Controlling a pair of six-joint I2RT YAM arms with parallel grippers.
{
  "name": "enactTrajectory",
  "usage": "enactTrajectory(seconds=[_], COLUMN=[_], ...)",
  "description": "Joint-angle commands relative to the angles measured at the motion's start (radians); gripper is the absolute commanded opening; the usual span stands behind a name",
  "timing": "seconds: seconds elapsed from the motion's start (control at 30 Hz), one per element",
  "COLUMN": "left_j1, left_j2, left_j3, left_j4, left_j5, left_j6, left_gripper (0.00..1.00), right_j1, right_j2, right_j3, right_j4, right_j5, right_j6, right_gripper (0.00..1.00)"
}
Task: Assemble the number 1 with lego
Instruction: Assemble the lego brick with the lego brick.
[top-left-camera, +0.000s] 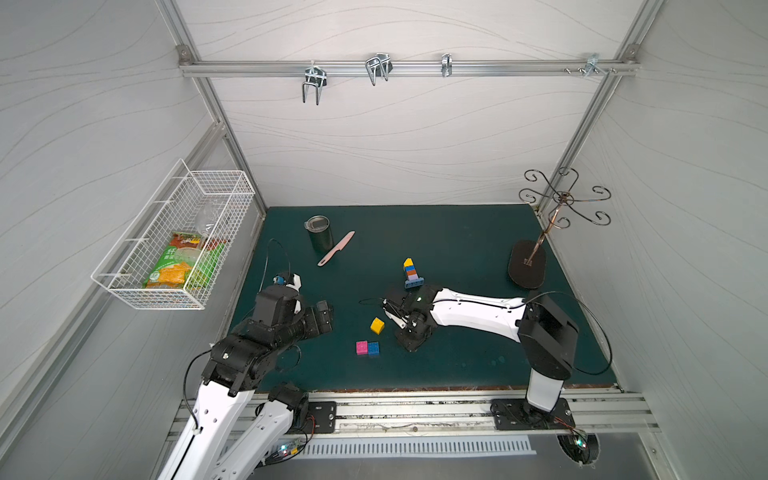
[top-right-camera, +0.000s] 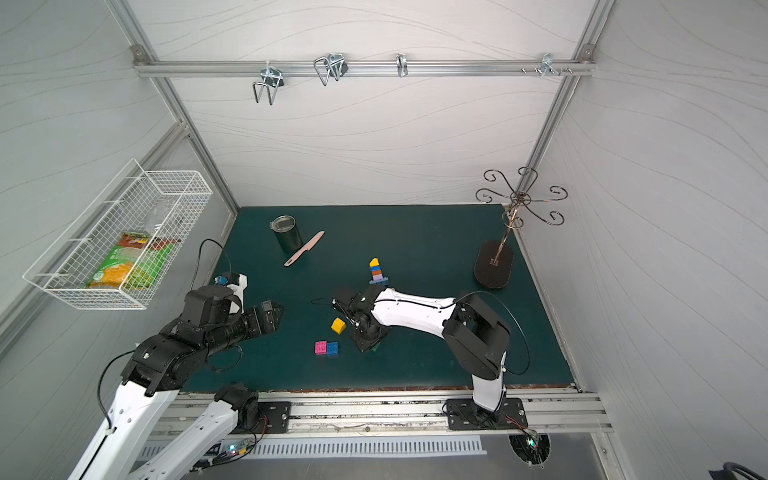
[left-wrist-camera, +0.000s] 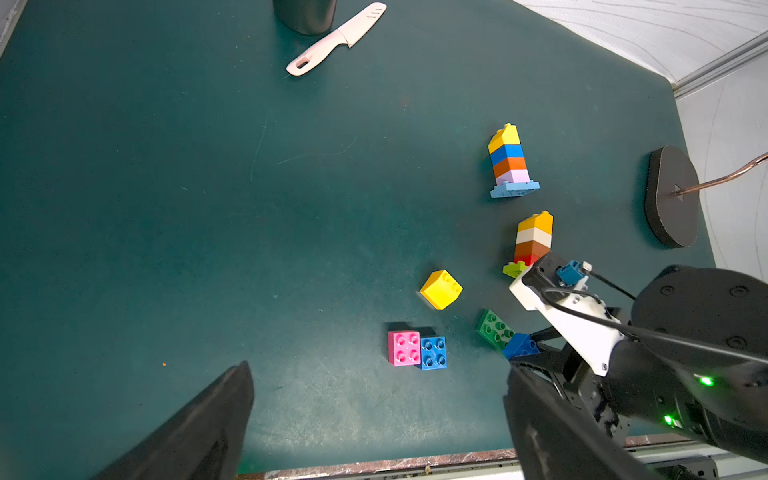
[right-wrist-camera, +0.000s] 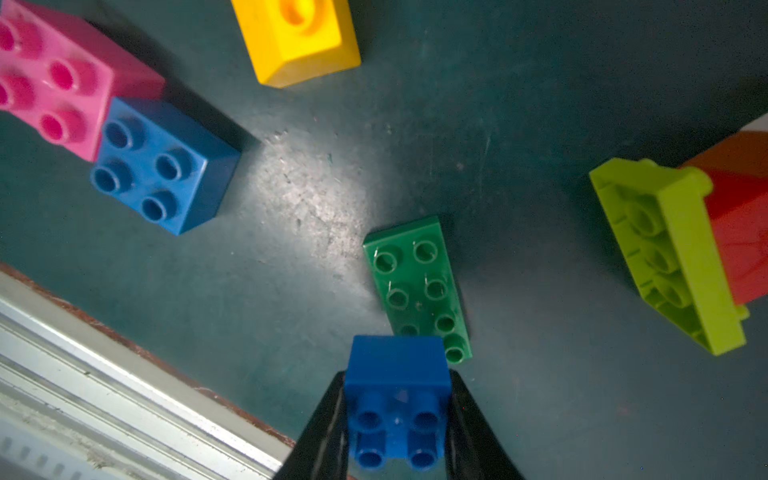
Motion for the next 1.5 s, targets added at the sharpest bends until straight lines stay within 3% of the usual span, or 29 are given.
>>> enactTrajectory(seconds=[0.0,0.63,1.47], left_j1=[0.002,0.002,0.002], left_j2=[0.001,0.01,0.016], left_j3=[0.011,0.011,0.011], left_j4=[0.045,0.044,0.045], left_j5=[0.009,0.009,0.011], left_j6=[0.008,0.008,0.008], left_gripper=[1.0,1.0,1.0], right_j1=[0.002,0.0,-0.031], right_j2=[0.019,0.105,0.172], right_j3=[-0.004,0.085,0.135], right_j4=[0.006,-0.074,-0.159], right_j5=[0.005,0.028,-0.011], right_j6=[-0.026,-0.168,-0.251], right_gripper=[0.17,0.17,0.17])
